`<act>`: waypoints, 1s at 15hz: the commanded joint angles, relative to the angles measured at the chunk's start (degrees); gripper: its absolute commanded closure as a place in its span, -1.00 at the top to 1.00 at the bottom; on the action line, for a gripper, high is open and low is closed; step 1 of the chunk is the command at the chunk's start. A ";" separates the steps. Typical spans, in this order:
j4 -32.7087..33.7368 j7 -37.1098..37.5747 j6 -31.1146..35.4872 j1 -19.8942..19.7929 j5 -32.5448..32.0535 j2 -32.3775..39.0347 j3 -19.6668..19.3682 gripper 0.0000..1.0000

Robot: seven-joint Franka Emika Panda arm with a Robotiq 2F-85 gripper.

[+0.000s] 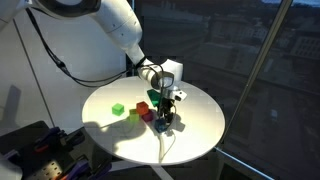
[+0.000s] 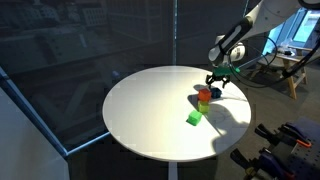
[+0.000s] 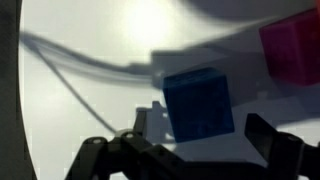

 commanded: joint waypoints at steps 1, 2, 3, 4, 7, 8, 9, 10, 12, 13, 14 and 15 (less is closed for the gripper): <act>0.85 -2.05 0.16 -0.57 0.70 0.57 0.17 1.00; 0.90 -2.12 0.16 -0.55 0.67 0.73 0.16 1.00; 1.05 -2.05 0.12 -0.50 0.63 1.00 0.11 1.00; 1.15 -2.00 -0.01 -0.49 0.63 1.22 0.10 1.00; 1.38 -1.94 -0.21 -0.48 0.60 1.68 0.05 1.00; 1.43 -1.91 -0.25 -0.47 0.59 1.79 0.02 1.00; 1.46 -2.02 -0.45 -0.55 0.64 1.80 0.08 0.50; 1.40 -2.05 -0.44 -0.54 0.62 1.76 0.06 0.46; 1.18 -2.06 -0.39 -0.52 0.65 1.56 0.07 0.13; 1.14 -2.01 -0.41 -0.47 0.60 1.51 0.03 -0.02; 1.13 -1.72 -0.66 -0.27 0.44 1.45 -0.15 -0.19; 1.12 -1.68 -0.86 -0.25 0.43 1.26 -0.16 -0.32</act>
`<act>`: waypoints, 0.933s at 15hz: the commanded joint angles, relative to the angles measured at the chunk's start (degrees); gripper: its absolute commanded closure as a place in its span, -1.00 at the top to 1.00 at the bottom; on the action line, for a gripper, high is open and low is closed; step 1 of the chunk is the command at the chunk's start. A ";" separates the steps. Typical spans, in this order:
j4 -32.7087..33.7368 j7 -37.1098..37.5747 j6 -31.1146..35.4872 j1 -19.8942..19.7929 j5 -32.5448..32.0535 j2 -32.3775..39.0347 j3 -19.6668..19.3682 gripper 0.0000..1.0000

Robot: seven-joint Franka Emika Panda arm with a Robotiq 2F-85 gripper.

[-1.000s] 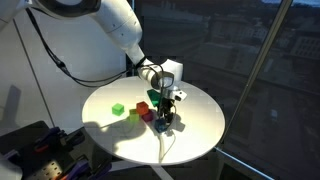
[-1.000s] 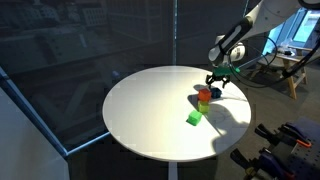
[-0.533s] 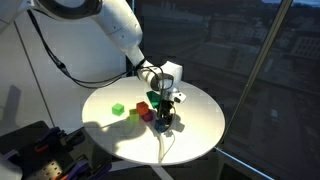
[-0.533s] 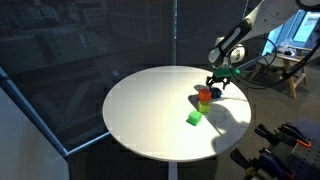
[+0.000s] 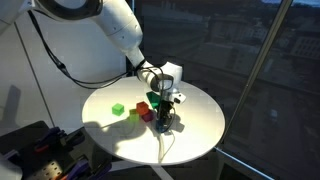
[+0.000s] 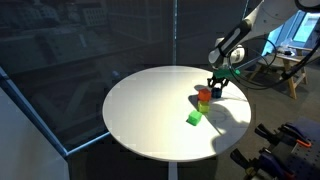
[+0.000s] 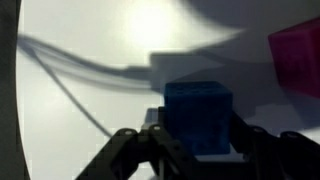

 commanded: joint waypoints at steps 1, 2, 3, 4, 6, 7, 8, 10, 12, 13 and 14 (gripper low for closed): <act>1.02 -1.29 -1.25 -0.24 0.42 -0.15 -0.13 -0.35; 0.89 -1.27 -1.48 -0.19 0.39 -0.46 -0.16 -0.37; 0.70 -1.40 -1.99 -0.22 0.41 -0.97 -0.10 -0.37; 0.46 -1.54 -2.39 -0.17 0.29 -1.52 -0.12 -0.38; 0.07 -1.71 -3.37 -0.06 0.12 -2.73 -0.17 -0.38; -0.09 -1.75 -3.76 0.03 0.02 -3.32 -0.23 -0.38; -0.27 -1.76 -4.21 0.17 -0.14 -4.08 -0.33 -0.38; -0.37 -1.69 -5.43 0.49 -0.49 -5.46 -0.55 -0.38; -0.47 -1.82 -6.63 0.71 -0.81 -6.89 -0.58 -0.38; -0.58 -1.82 -7.05 0.88 -1.01 -7.56 -0.61 -0.38; -0.67 -1.98 -7.56 0.95 -1.10 -8.24 -0.52 -0.38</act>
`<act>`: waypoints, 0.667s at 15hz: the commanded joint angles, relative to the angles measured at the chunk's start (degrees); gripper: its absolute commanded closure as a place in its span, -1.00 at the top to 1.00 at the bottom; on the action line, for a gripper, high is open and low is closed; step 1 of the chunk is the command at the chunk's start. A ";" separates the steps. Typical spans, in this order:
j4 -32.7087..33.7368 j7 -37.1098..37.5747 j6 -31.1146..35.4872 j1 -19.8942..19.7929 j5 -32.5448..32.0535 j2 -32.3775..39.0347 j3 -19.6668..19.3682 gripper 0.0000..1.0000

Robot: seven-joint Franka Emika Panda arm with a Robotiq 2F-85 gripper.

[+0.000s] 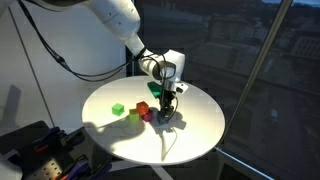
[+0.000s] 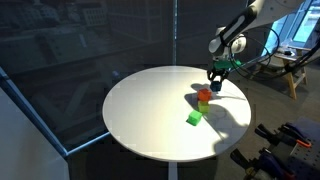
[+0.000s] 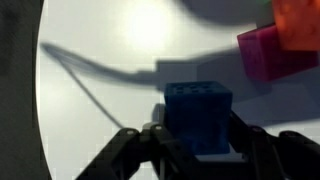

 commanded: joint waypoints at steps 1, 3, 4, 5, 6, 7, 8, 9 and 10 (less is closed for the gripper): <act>-1.14 -1.23 -2.33 0.81 -1.03 -3.59 -0.39 -0.38; -1.61 -1.92 -2.52 1.10 -1.26 -4.71 -0.13 -0.38; -2.03 -2.34 -2.31 1.28 -1.41 -5.30 0.01 -0.38; -2.56 -2.87 -2.02 1.56 -1.61 -5.90 0.08 -0.38; -2.97 -3.34 -1.82 1.78 -1.67 -6.37 0.16 -0.38; -3.47 -3.83 -1.63 2.01 -1.73 -6.90 0.22 -0.38; -3.99 -4.20 -1.50 2.25 -1.81 -7.44 0.25 -0.38; -4.53 -4.53 -1.31 2.51 -1.95 -7.96 0.28 -0.38; -5.19 -4.99 -1.07 2.72 -2.15 -8.56 0.34 -0.38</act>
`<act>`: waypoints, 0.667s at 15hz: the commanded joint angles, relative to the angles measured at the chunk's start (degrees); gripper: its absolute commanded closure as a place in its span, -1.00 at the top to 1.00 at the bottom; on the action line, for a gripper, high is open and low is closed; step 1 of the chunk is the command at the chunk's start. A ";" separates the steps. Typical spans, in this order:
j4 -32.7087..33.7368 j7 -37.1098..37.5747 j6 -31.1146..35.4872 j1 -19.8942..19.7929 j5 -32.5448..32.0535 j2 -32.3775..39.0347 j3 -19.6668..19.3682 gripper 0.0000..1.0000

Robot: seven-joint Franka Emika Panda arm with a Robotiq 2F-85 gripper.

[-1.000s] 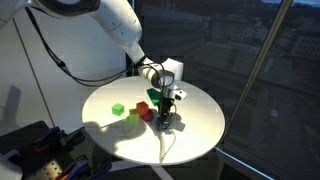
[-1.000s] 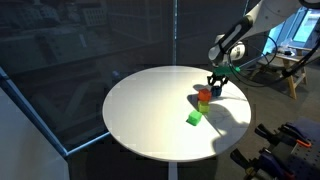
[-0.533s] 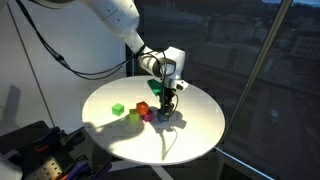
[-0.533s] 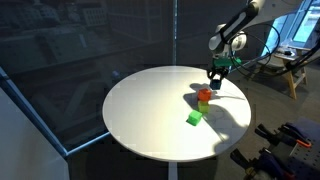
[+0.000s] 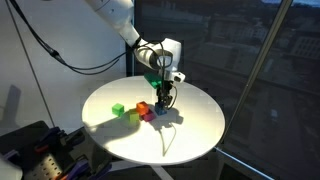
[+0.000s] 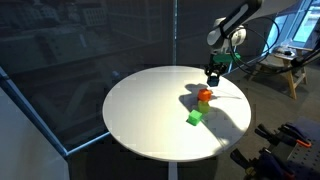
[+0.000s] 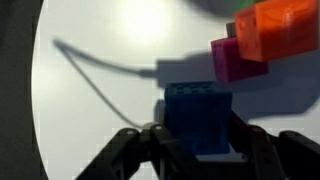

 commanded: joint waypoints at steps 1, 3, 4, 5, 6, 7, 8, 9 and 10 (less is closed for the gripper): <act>-4.10 -2.05 0.61 0.53 -1.76 -4.21 0.30 -0.38; -5.33 -2.74 0.94 0.86 -2.45 -5.36 0.39 -0.38; -6.17 -3.10 1.24 1.06 -2.83 -6.14 0.41 -0.38; -6.80 -3.40 1.44 1.21 -3.27 -6.70 0.46 -0.38; -7.61 -3.75 1.83 1.36 -3.74 -7.47 0.49 -0.38; -8.40 -4.24 2.16 1.45 -4.12 -8.17 0.57 -0.38; -9.16 -4.48 2.76 1.61 -4.69 -8.88 0.56 -0.38; -10.02 -4.81 3.36 1.73 -5.26 -9.60 0.58 -0.38; -10.85 -5.10 4.16 1.95 -5.97 -10.32 0.53 -0.38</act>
